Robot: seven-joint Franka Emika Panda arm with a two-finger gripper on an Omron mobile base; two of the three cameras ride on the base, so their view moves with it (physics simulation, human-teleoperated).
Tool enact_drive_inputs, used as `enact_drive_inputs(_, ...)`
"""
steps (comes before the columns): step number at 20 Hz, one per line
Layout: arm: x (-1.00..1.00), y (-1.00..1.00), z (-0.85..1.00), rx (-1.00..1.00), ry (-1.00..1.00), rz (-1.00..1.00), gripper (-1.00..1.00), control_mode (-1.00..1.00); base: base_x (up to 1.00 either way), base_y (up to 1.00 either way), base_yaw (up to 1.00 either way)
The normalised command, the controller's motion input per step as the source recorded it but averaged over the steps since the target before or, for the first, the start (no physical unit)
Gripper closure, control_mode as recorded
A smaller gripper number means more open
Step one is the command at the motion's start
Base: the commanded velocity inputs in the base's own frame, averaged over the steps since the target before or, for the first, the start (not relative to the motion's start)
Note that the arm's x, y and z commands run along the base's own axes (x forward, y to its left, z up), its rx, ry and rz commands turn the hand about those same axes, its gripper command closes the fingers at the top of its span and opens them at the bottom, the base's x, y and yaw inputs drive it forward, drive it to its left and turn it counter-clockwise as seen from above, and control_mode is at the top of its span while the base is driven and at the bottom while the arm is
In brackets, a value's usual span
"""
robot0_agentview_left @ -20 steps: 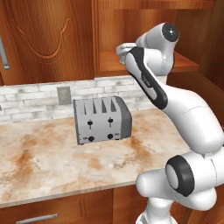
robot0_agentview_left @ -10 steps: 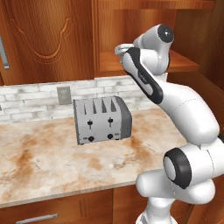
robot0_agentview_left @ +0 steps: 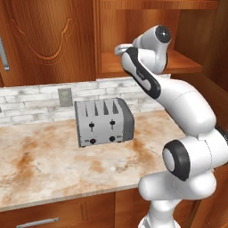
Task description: Get the candle and the beer from the cabinet and move them to the dining counter.
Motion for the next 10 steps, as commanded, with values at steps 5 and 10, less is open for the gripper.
enact_drive_inputs(5, 0.29, 0.02, 0.0, 0.0, 0.02, 0.0, -1.0, -1.0, 0.0, 0.0, 0.0)
enact_drive_inputs(10, 0.14, 0.06, -0.01, 0.0, 0.03, 0.0, -1.0, -1.0, 0.0, 0.0, 0.0)
